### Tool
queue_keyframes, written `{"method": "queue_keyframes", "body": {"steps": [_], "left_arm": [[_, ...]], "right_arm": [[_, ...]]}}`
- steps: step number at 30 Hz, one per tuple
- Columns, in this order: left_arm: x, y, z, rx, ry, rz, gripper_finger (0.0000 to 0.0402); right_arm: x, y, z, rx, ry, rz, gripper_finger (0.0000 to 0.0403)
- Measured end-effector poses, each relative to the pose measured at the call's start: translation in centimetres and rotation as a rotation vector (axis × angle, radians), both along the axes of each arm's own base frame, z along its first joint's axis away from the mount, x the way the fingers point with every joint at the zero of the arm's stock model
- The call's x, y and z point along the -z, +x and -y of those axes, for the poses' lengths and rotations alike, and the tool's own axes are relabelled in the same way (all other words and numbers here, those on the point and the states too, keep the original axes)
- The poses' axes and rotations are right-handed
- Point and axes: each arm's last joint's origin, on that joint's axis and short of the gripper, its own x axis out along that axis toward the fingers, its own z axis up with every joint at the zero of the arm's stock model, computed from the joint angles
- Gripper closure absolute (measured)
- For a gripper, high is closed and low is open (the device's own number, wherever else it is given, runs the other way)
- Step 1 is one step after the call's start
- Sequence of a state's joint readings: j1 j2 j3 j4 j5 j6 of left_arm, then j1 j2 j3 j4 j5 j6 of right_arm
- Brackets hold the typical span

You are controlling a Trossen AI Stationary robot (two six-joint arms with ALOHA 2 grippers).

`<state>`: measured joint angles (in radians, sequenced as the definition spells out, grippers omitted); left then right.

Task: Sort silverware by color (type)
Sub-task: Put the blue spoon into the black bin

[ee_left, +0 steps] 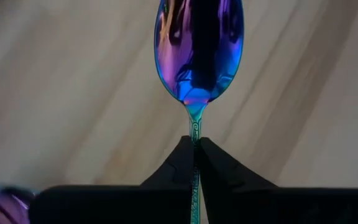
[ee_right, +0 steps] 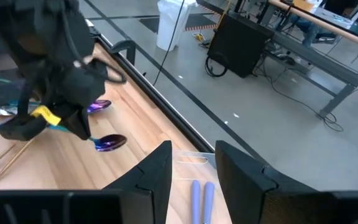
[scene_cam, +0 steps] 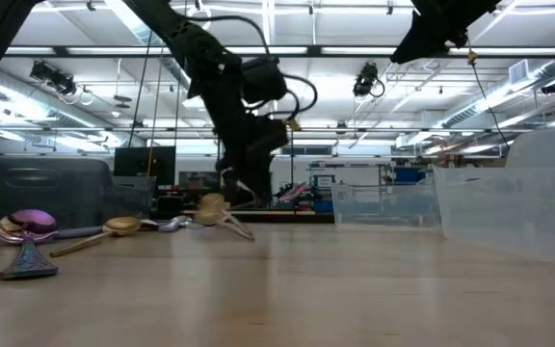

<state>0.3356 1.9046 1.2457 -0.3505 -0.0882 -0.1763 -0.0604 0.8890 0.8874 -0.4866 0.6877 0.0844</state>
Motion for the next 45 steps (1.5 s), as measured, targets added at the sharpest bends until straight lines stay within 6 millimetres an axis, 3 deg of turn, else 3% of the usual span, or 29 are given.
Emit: {"method": "queue_keyframes", "body": {"steps": [7,12,22,34,39,45], "left_arm": [[-4.3,0.5,-0.4,0.032,0.083,0.105,0.0383],[-6.0,-0.2,-0.4,0.030,0.095,0.114,0.0383],[-6.5,-2.0,0.5,0.023,0.042,-0.014,0.0382],[-9.5,-4.5,4.8,0.014,0.023,-0.097,0.0382],[-9.9,-5.7,6.8,-0.026,0.041,-0.175,0.0382],[-8.7,-7.5,8.9,-0.053,0.008,-0.234,0.0382]], "right_arm": [[0.0,-0.1,0.1,0.044,-0.023,-0.002,0.0270],[0.0,-0.1,0.1,0.044,-0.024,-0.002,0.0270],[0.0,-0.1,0.1,0.040,-0.020,-0.006,0.0270],[0.1,-0.1,0.0,0.025,-0.005,-0.010,0.0270],[0.1,-0.1,0.0,0.026,0.000,-0.007,0.0270],[0.1,-0.1,0.0,0.016,0.014,-0.002,0.0270]]}}
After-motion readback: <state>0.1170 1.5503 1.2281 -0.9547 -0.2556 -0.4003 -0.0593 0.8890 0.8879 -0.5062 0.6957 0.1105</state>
